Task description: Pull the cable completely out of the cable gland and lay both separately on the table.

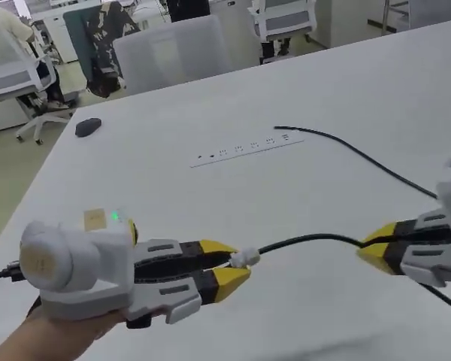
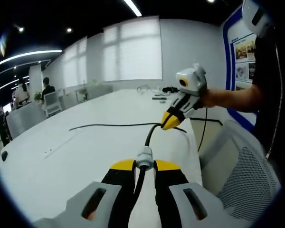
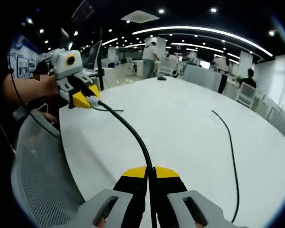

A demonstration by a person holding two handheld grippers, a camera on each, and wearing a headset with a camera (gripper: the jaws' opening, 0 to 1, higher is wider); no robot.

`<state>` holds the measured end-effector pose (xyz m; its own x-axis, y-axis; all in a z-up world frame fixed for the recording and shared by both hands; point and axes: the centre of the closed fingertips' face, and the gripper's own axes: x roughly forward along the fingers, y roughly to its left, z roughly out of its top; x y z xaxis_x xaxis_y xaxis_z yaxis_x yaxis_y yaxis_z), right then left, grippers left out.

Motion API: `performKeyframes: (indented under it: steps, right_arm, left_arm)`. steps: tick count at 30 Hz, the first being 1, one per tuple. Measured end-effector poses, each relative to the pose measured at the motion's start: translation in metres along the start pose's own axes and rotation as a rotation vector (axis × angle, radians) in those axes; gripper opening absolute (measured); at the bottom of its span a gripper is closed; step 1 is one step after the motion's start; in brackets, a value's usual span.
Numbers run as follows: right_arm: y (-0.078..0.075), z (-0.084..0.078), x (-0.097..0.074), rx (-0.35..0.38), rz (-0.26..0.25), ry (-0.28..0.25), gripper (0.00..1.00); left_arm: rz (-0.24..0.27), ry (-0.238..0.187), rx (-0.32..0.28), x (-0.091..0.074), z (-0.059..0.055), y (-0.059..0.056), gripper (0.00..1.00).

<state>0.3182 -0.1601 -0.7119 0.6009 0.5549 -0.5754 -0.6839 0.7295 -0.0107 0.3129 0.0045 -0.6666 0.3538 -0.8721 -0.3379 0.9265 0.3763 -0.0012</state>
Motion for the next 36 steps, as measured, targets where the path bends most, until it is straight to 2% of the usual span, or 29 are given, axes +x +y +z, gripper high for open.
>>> performKeyframes:
  steps: [2,4,5,7,9,11,15,16,17,18,19,21,22,23,25,27,29,31,36]
  right_arm:
    - [-0.013,-0.013,-0.005,0.037,-0.035,0.023,0.00]
    - [-0.025,-0.030,-0.008,0.044,-0.069,0.047,0.00]
    - [-0.033,-0.041,-0.010,0.040,-0.098,0.077,0.00]
    - [-0.040,-0.058,-0.011,0.035,-0.112,0.111,0.00]
    - [-0.039,-0.063,-0.011,0.048,-0.093,0.106,0.00]
    - [-0.036,-0.064,-0.009,0.057,-0.080,0.102,0.00]
    - [-0.032,-0.070,-0.005,0.007,-0.078,0.153,0.00]
    - [-0.032,-0.069,-0.003,-0.012,-0.090,0.158,0.04]
    - [-0.033,-0.064,-0.002,-0.032,-0.105,0.141,0.12]
    - [-0.027,-0.057,-0.001,-0.051,-0.088,0.124,0.21]
    - [-0.016,-0.045,0.001,-0.061,-0.042,0.096,0.26]
    - [0.002,-0.019,0.005,-0.104,0.006,0.041,0.26]
    - [0.005,-0.013,0.006,-0.117,0.014,0.028,0.28]
    - [0.017,0.006,0.008,-0.154,0.035,-0.012,0.29]
    - [0.041,0.034,0.013,-0.222,0.094,-0.061,0.28]
    - [0.062,0.058,0.018,-0.302,0.130,-0.096,0.24]
    - [0.075,0.073,0.025,-0.379,0.134,-0.094,0.20]
    - [0.088,0.077,0.033,-0.455,0.164,-0.064,0.19]
    - [0.103,0.080,0.050,-0.501,0.209,-0.054,0.13]
  left_arm:
    - [0.018,0.001,0.015,-0.002,0.000,0.004,0.14]
    - [0.020,0.006,0.005,-0.004,-0.002,0.005,0.14]
    - [0.028,0.010,0.007,-0.005,-0.003,0.006,0.14]
    - [0.033,0.011,-0.006,-0.007,-0.006,0.007,0.14]
    - [0.030,0.000,-0.017,-0.006,-0.006,0.005,0.14]
    - [0.031,0.007,-0.016,-0.004,-0.008,0.003,0.14]
    - [0.034,0.009,-0.022,-0.003,-0.010,0.003,0.14]
    - [0.039,0.004,-0.023,-0.002,-0.008,0.004,0.14]
    - [0.040,0.001,-0.028,-0.002,-0.007,0.004,0.14]
    - [0.045,-0.003,-0.032,-0.003,-0.006,0.005,0.14]
    - [0.052,-0.011,-0.029,-0.003,-0.003,0.005,0.14]
    - [0.050,-0.013,-0.028,-0.003,-0.001,0.005,0.14]
    - [0.047,-0.017,-0.025,-0.002,0.000,0.004,0.14]
    - [0.044,-0.018,-0.026,-0.002,0.000,0.003,0.14]
    - [0.037,-0.021,-0.023,0.000,0.002,0.000,0.14]
    - [0.026,-0.023,-0.018,0.001,0.003,-0.002,0.14]
    - [0.017,-0.028,-0.021,0.002,0.004,-0.004,0.14]
    - [0.011,-0.042,-0.032,0.002,0.008,-0.007,0.14]
    - [0.000,-0.042,-0.026,0.004,0.008,-0.011,0.14]
